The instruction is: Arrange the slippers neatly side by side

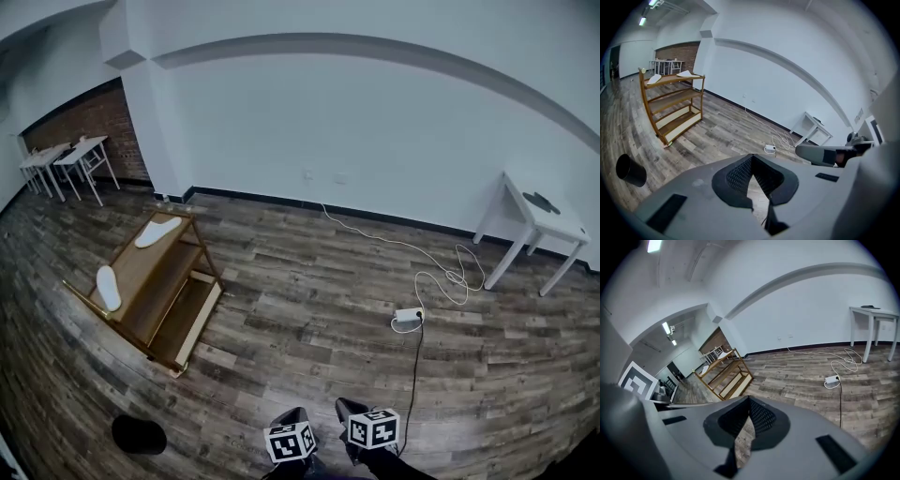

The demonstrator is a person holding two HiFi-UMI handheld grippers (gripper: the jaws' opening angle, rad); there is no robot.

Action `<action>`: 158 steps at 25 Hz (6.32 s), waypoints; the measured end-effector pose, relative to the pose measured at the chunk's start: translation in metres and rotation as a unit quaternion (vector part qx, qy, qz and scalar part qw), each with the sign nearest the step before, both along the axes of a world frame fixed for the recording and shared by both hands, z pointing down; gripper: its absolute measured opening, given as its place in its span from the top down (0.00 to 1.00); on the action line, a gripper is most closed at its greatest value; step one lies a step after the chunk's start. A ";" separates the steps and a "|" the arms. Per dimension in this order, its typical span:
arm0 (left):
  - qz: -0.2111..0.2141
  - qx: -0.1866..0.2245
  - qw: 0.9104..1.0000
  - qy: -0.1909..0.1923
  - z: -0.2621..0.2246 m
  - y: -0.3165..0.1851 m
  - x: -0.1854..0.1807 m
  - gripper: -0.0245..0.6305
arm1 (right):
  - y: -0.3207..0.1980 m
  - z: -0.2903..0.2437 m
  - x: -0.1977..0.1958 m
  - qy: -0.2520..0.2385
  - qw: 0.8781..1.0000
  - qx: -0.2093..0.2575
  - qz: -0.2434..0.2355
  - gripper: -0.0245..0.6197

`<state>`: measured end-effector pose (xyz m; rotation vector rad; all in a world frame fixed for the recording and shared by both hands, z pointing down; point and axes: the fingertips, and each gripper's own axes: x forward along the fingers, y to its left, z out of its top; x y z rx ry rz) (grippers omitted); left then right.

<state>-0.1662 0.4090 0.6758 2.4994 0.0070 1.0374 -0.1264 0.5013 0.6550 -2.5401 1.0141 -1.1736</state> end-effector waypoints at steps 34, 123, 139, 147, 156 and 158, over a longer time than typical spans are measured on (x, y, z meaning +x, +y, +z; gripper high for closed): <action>0.021 -0.007 0.999 -0.035 0.021 0.038 0.177 0.96 | 0.049 0.007 0.186 -0.013 0.999 -0.004 0.039 0.96; -0.615 -0.014 0.788 -0.011 -0.007 -0.161 0.340 0.96 | -0.276 -0.013 0.411 -0.007 0.806 0.005 -0.592 0.96; -0.596 -0.029 0.803 -0.006 0.003 -0.291 0.317 0.96 | -0.396 -0.008 0.395 0.003 0.820 -0.014 -0.572 0.96; -0.593 -0.028 0.805 0.002 0.001 -0.387 0.275 0.96 | -0.489 -0.009 0.355 0.010 0.822 -0.022 -0.570 0.96; -0.595 -0.052 0.802 -0.003 0.017 -0.431 0.253 0.96 | -0.536 0.001 0.328 0.006 0.816 -0.040 -0.576 0.96; -0.598 -0.060 0.800 -0.007 0.023 -0.432 0.252 0.96 | -0.543 0.003 0.327 0.006 0.815 -0.045 -0.578 0.96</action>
